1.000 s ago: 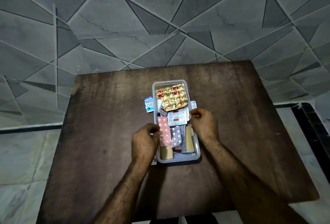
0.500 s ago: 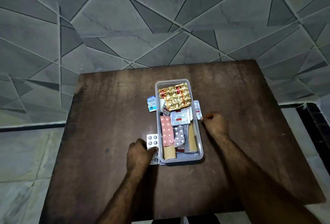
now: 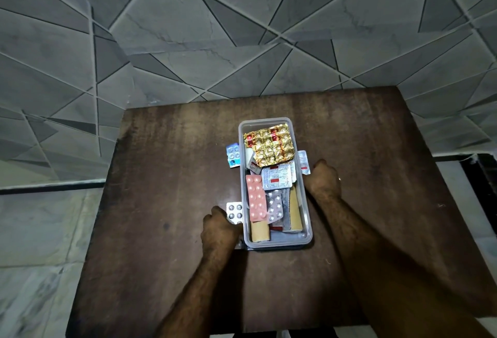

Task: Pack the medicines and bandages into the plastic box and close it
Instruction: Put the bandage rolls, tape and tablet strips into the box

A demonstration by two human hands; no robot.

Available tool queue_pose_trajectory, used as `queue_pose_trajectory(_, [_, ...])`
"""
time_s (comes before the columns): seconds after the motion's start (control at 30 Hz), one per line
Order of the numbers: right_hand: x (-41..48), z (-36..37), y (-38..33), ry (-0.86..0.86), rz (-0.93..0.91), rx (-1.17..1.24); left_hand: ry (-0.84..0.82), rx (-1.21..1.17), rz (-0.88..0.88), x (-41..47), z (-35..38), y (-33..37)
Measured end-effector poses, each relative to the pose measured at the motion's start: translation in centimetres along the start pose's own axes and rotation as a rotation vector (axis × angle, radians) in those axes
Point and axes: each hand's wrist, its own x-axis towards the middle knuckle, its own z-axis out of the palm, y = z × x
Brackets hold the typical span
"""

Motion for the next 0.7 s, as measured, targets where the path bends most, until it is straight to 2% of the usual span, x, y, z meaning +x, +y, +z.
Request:
queue_pose_trajectory(0.33, [1.5, 0.5, 0.2, -0.054, 0.113, 0.177, -0.022, -0.169, -0.058, 0.7, -0.5, -1.2])
queue_pose_trajectory(0.57, [2.1, 0.3, 1.9, -0.066, 0.221, 0.565, -0.044, -0.331, -0.068, 2.9, -1.0, -3.4])
queue_pose_trajectory(0.7, [1.7, -1.5, 2.5, -0.06, 0.209, 0.677, 0.003, -0.432, -0.031, 4.1, -2.6, -3.5])
